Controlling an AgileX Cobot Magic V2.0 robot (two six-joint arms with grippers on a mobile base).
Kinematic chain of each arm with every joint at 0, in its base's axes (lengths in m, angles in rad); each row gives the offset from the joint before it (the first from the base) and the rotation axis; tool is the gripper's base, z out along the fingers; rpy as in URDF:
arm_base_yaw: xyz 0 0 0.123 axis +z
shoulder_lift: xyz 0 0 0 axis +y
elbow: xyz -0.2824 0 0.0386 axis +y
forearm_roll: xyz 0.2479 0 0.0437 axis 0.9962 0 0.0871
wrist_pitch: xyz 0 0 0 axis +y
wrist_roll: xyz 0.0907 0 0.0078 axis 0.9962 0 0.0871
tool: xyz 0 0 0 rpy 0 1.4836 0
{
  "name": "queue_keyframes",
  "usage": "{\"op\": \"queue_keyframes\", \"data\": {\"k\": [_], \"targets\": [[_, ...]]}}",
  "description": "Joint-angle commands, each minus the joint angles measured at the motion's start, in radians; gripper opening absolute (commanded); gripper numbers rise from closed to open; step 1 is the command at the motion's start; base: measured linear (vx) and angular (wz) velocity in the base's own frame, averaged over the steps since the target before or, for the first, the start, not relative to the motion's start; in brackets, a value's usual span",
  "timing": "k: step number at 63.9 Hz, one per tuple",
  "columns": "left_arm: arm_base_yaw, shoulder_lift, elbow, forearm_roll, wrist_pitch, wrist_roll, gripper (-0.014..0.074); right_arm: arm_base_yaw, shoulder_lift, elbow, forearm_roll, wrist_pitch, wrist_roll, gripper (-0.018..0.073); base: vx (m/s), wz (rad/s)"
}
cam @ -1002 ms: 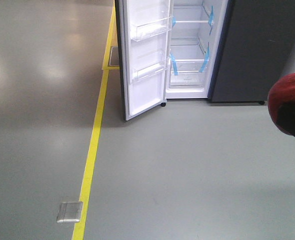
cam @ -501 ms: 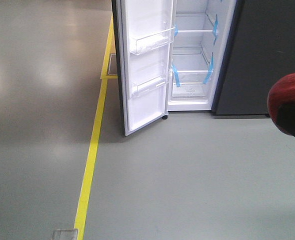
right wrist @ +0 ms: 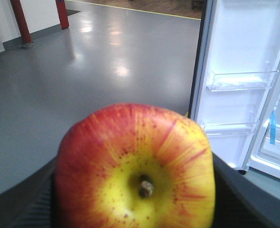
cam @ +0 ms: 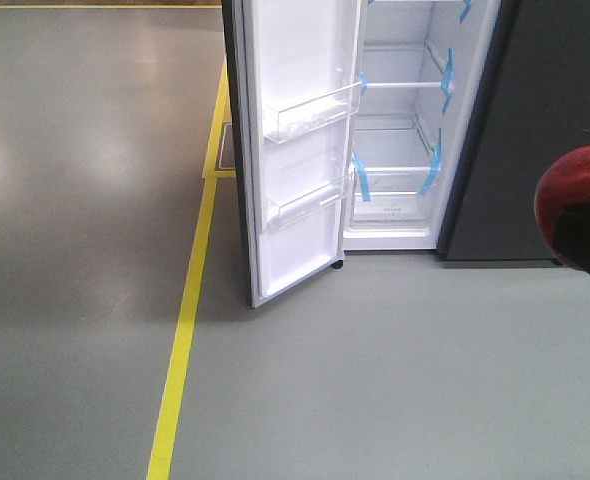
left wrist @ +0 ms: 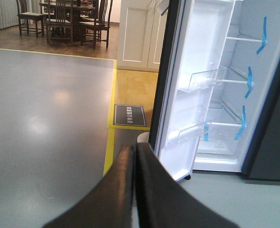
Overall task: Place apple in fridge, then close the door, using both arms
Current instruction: 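Approach the fridge door shelves, carrying the apple in the right gripper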
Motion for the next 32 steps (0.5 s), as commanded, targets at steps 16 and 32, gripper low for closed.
{"op": "queue_keyframes", "data": {"k": [16, 32], "targets": [[0.001, -0.006, 0.021, 0.004, -0.073, -0.002, -0.0006, -0.003, 0.0, -0.027, 0.05, -0.056, -0.005, -0.0006, 0.3, 0.0], [0.001, -0.006, 0.021, 0.004, -0.073, -0.002, -0.0006, -0.003, 0.0, -0.027, 0.05, -0.056, -0.005, -0.0006, 0.29, -0.01]]}}
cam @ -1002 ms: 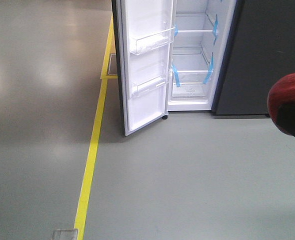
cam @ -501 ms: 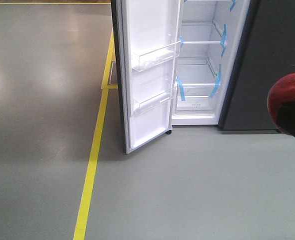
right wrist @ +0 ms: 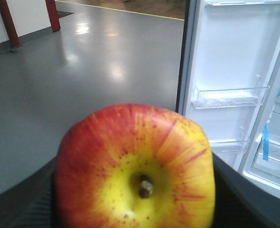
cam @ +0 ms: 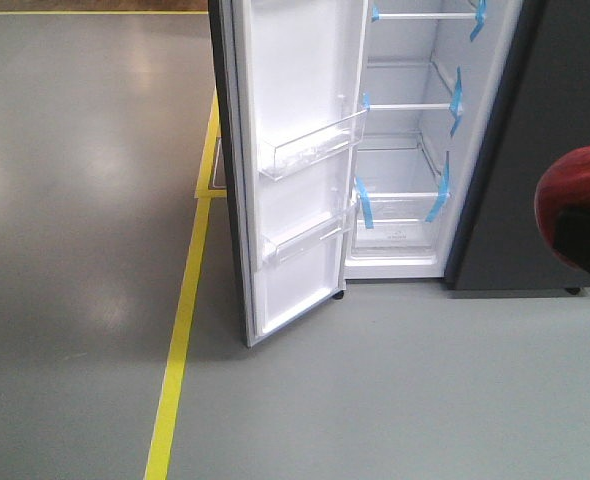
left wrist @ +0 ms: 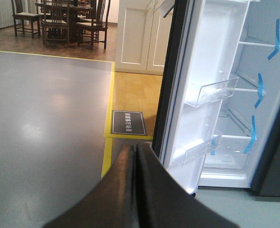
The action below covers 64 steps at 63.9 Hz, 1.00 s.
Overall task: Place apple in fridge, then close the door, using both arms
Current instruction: 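Approach the fridge door shelves, carrying the apple in the right gripper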
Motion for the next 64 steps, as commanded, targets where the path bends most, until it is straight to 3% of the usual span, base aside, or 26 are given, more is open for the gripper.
{"op": "queue_keyframes", "data": {"k": [1, 64], "targets": [[0.001, -0.006, 0.021, 0.004, -0.073, -0.002, -0.0006, -0.003, 0.0, -0.027, 0.05, -0.056, -0.005, -0.0006, 0.29, -0.01], [0.001, -0.006, 0.021, 0.004, -0.073, -0.002, -0.0006, -0.003, 0.0, -0.027, 0.05, -0.056, -0.005, -0.0006, 0.26, 0.0]]}}
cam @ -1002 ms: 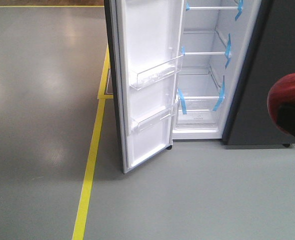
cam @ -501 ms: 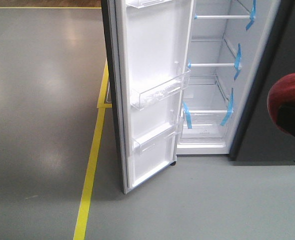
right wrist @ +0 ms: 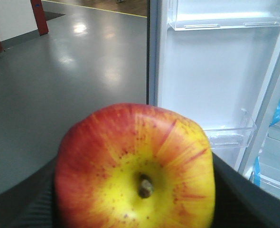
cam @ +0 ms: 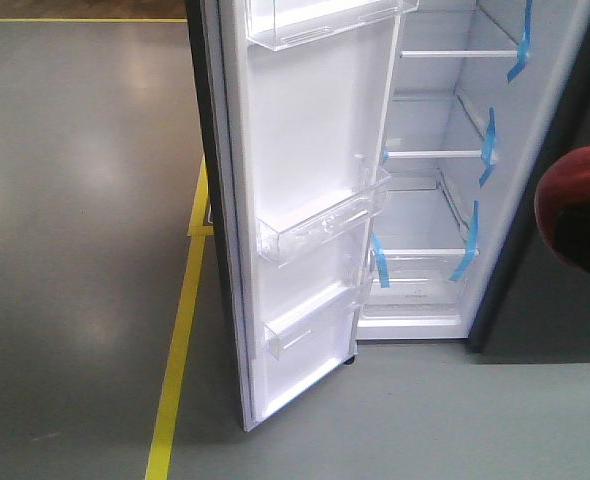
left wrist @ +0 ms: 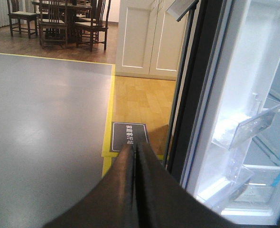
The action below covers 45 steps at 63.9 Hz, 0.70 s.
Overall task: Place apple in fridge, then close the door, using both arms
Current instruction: 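Approach the fridge door shelves, carrying the apple in the right gripper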
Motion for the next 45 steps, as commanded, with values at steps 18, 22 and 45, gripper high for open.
{"op": "queue_keyframes", "data": {"k": [18, 22, 45], "targets": [[0.001, -0.006, 0.021, 0.004, -0.073, -0.002, -0.0006, -0.003, 0.0, -0.027, 0.05, -0.057, -0.005, -0.0006, 0.22, 0.02], [0.001, -0.006, 0.021, 0.004, -0.073, -0.002, -0.0006, -0.003, 0.0, -0.027, 0.05, -0.057, -0.005, -0.0006, 0.2, 0.04], [0.001, -0.006, 0.021, 0.004, -0.073, -0.002, -0.0006, -0.003, 0.0, -0.027, 0.05, -0.057, -0.005, -0.0006, 0.18, 0.01]]}}
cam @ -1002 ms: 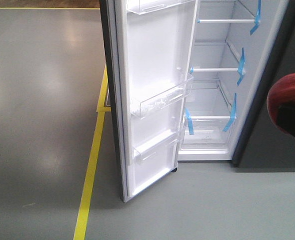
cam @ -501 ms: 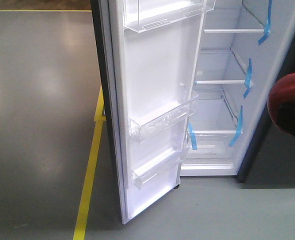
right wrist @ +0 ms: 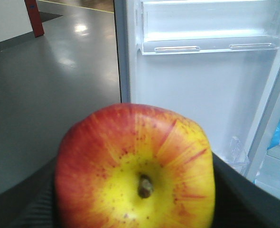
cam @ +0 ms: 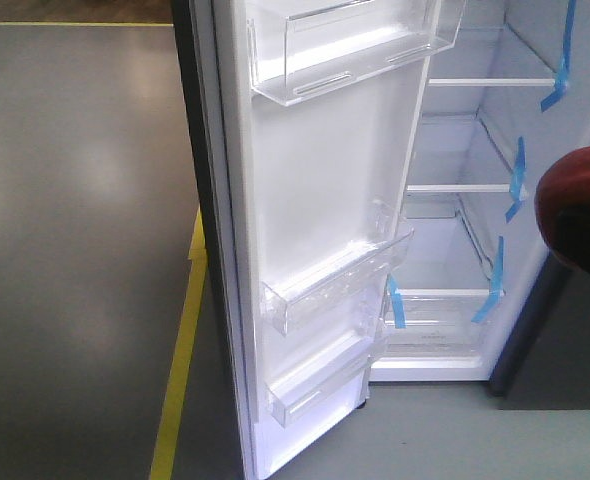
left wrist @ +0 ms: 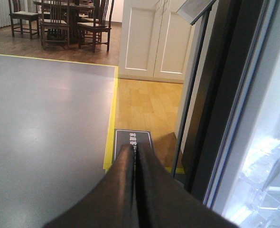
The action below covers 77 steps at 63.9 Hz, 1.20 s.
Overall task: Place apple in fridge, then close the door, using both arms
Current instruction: 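Approach the fridge door shelves, carrying the apple in the right gripper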
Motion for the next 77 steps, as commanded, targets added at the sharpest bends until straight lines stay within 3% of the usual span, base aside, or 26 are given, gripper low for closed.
{"op": "queue_keyframes", "data": {"k": [1, 77], "targets": [[0.001, -0.006, 0.021, 0.004, -0.073, -0.002, -0.0006, -0.003, 0.0, -0.027, 0.05, -0.057, -0.005, -0.0006, 0.15, 0.0], [0.001, -0.006, 0.021, 0.004, -0.073, -0.002, -0.0006, -0.003, 0.0, -0.027, 0.05, -0.057, -0.005, -0.0006, 0.06, 0.0]]}}
